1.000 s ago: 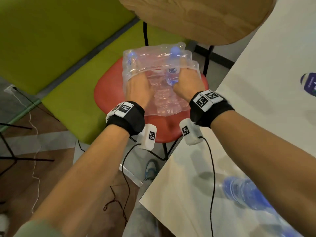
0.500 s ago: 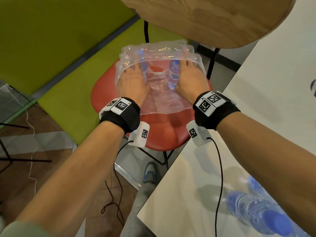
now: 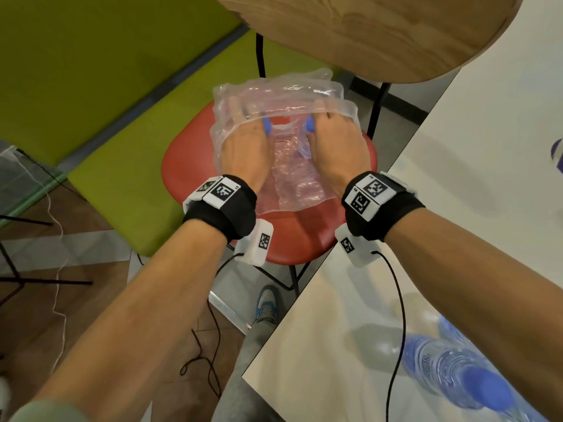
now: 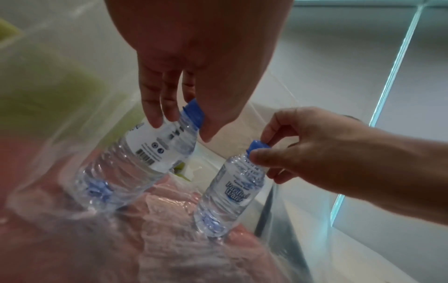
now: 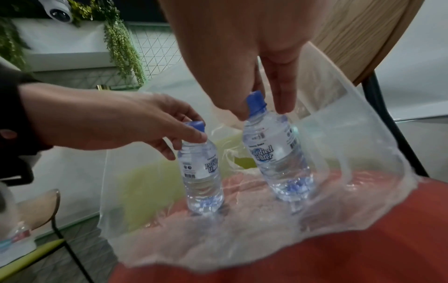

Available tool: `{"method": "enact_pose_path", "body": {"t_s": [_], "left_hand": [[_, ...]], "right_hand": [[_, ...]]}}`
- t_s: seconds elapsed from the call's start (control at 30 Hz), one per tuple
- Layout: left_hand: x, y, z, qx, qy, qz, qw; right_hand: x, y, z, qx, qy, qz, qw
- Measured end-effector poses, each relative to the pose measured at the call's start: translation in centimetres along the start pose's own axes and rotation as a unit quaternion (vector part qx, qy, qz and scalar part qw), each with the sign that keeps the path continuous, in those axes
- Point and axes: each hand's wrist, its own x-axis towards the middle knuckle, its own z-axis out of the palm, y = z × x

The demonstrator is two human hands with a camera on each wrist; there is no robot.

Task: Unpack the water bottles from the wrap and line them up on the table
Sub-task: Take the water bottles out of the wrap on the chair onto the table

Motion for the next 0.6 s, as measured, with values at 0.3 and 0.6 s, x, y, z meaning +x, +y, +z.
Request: {"method": "enact_pose_path", "body": {"t_s": [0.3,0.6], "left_hand": [[-4.5,0.4,-0.1,-0.118,0.038,-0.05,0.991],[-5.2,0.2,-0.8,-0.136,0.064,-0.014,0.989]], "right_hand": [[-2.8,0.2,0.4,0.082,-0.095,-0.039,0.991],[-1.8,-0.8,-1.2,0.198,-0.008,0.104,0.975]]}}
